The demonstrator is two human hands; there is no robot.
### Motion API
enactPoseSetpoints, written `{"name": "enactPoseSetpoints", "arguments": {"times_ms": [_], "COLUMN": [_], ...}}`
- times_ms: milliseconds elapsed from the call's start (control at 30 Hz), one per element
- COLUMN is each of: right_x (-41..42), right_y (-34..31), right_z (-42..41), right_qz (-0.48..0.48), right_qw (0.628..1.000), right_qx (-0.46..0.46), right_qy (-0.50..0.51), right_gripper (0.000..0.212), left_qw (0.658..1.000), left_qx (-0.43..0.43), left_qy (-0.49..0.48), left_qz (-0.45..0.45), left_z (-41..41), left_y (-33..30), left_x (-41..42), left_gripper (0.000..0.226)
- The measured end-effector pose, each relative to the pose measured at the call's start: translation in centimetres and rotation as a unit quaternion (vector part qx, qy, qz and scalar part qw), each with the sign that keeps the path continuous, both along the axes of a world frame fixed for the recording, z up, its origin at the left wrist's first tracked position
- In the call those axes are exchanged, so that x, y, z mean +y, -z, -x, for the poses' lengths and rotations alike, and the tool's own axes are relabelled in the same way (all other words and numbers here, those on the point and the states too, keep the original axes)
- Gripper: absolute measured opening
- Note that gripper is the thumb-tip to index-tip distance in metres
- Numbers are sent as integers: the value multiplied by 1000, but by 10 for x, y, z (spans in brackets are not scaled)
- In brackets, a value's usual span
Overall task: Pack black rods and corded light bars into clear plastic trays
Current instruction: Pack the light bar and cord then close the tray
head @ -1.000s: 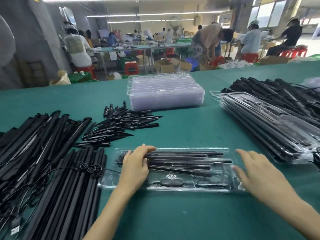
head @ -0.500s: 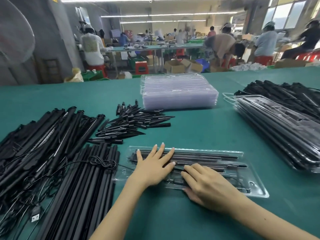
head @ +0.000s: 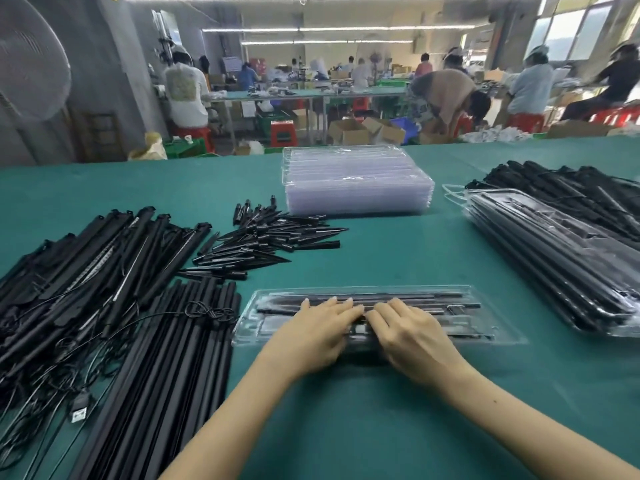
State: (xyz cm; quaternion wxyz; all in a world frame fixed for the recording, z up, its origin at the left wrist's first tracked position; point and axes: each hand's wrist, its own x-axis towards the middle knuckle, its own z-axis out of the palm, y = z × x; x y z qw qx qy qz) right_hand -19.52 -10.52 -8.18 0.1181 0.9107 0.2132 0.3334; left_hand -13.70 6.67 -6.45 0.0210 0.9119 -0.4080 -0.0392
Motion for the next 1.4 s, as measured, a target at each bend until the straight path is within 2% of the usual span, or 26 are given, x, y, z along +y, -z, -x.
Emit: {"name": "enactPoseSetpoints", "arguments": {"times_ms": [67,267,433,567,633,767,900,1033,1100,1267,1400], "right_x": [5,3,0,6,7,10,13,3,0,-3,-1], "right_y": [-1,-9,-16,-19,-18,-11,-5,-1,-3,-12,-14], "right_z": [-1,1,0,-2,-3,-3,-1,1,1,1,0], "right_qz": [23,74,118,90,55,59,24,15,29,92,98], "right_qw": [999,996,992,995,998,998,999,998,998,995,992], "right_qx": [-33,-42,-34,-25,-22,-35,-44,-54,-47,-42,-60], "right_qy": [4,-21,-30,-30,-34,-17,3,1,-6,-24,-43], "right_gripper": [29,15,22,13,13,12,16,25,29,19,40], "left_qw": [1000,999,998,997,996,997,998,997,996,995,995], "left_qx": [3,18,27,31,30,22,20,22,32,24,25], "left_qy": [3,19,21,20,20,5,-13,0,6,-4,-6], "left_qz": [11,38,46,71,78,77,59,76,86,98,95], "left_z": [-1,-1,-1,0,1,3,2,-4,-7,-4,-3], "left_y": [-6,-16,-19,-21,-21,-15,-10,-12,-15,-12,-12], "left_x": [1,-1,-1,-1,-1,0,0,0,0,1,0], "left_gripper": [51,52,42,33,36,40,52,51,50,44,37]}}
